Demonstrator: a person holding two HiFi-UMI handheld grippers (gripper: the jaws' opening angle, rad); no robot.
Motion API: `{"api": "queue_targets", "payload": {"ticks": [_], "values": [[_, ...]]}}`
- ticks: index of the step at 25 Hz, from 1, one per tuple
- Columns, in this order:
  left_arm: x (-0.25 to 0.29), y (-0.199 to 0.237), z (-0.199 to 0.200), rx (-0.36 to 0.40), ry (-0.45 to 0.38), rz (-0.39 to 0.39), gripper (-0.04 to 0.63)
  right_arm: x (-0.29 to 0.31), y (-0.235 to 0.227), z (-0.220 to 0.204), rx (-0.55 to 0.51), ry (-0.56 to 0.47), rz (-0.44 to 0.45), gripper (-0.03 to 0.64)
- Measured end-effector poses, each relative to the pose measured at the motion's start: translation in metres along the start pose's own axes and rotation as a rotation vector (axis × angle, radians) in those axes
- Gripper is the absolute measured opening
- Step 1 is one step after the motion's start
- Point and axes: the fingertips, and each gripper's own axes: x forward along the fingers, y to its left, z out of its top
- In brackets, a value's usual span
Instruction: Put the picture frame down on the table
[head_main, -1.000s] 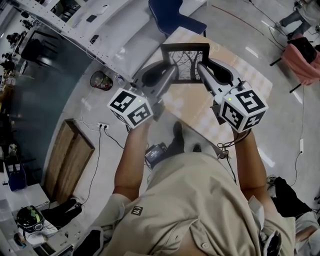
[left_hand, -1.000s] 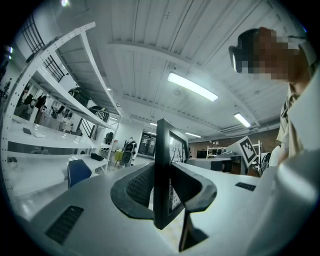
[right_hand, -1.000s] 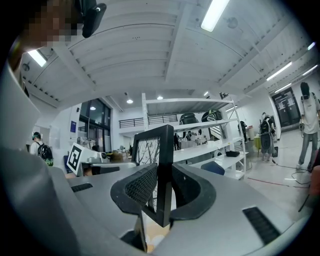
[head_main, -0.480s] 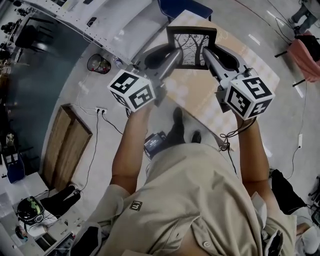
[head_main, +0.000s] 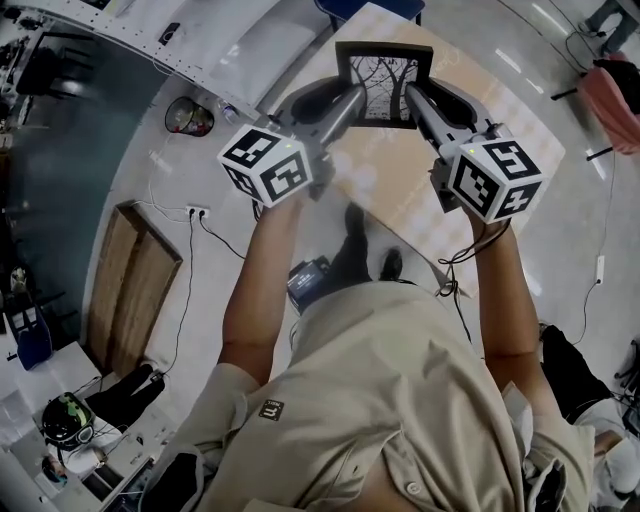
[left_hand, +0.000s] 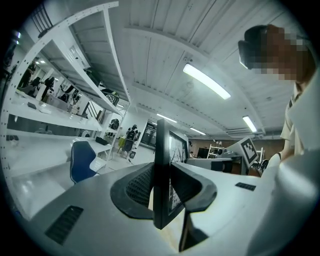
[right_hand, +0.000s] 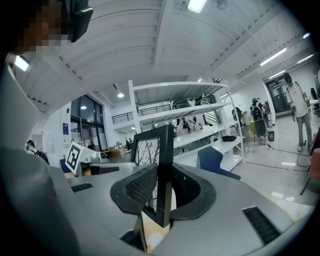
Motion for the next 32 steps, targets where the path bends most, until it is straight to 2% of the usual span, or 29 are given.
{"api": "queue_targets", "payload": {"ticks": [4, 16, 20, 22, 27, 32], "values": [[0.013, 0.014, -0.014, -0.024, 0.027, 0.003, 0.097, 0.011, -0.016, -0.014, 0.024, 0.021, -0.011, 0.083], [0.034, 0.050, -0.024, -0.102, 0.080, 0.006, 0.097, 0.044, -0.041, -0.024, 0.063, 0.090, -0.037, 0.083], [0.034, 0.051, -0.044, -0.119, 0.098, 0.004, 0.096, 0.041, -0.044, -0.044, 0.076, 0.104, -0.047, 0.083], [0.035, 0.064, -0.053, -0.130, 0.109, 0.007, 0.097, 0.053, -0.048, -0.053, 0.085, 0.115, -0.050, 0.083], [0.048, 0.088, -0.047, -0.159, 0.129, 0.014, 0.097, 0.077, -0.061, -0.050, 0.107, 0.142, -0.052, 0.083], [0.035, 0.186, -0.073, -0.212, 0.164, 0.034, 0.097, 0.170, -0.061, -0.091, 0.142, 0.197, -0.051, 0.083]]}}
